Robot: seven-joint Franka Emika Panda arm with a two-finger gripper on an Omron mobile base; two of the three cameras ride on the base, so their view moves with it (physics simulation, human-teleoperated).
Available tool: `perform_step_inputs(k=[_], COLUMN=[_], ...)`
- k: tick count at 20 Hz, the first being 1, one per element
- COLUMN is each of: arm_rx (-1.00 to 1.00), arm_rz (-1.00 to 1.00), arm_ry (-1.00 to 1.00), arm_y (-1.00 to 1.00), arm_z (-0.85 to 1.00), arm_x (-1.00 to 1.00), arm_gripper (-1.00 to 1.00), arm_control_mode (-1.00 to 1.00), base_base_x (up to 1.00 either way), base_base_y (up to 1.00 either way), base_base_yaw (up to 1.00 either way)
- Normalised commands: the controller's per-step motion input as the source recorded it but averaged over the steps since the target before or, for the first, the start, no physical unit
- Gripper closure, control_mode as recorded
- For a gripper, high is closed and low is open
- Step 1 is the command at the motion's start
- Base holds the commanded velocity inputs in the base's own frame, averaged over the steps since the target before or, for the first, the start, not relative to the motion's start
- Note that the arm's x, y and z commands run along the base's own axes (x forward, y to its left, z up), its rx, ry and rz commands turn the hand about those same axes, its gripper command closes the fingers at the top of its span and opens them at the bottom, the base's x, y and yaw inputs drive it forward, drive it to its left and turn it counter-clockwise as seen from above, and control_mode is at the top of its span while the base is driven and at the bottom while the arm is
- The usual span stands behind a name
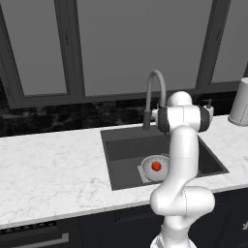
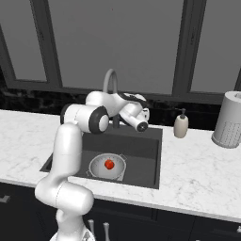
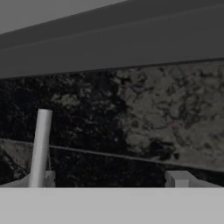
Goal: Put the colander in the sink, put the apple in the colander, and turn on the sink faucet and pour water over the colander.
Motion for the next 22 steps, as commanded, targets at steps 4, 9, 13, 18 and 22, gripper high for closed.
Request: perform_step_inputs(k=[4,9,13,18,22], arm_rx=[0.0,0.0,0.0,0.0,0.0], arm_rz=[-0.05,-0.06,-0.06,-0.06,-0.04], arm_ry=[0.0,0.0,0.0,0.0,0.02], arm_y=[-0.41,-0.74,-0.84,-0.94,-0.96], arm_z=[-0.1,-0.08,-0.03,0.0,0.0], arm_x=[0.29,0.25,0.27,0.2,0.14], arm_gripper=[-1.0,-1.0,-1.0,-1.0,-1.0], arm_control_mode=[-1.0,-1.0,-1.0,-1.0,-1.0], base_base_x=[0.0,0.0,0.0,0.0,0.0], base_base_y=[0.0,0.0,0.0,0.0,0.0], base_base_yaw=[0.0,0.0,0.0,0.0,0.0])
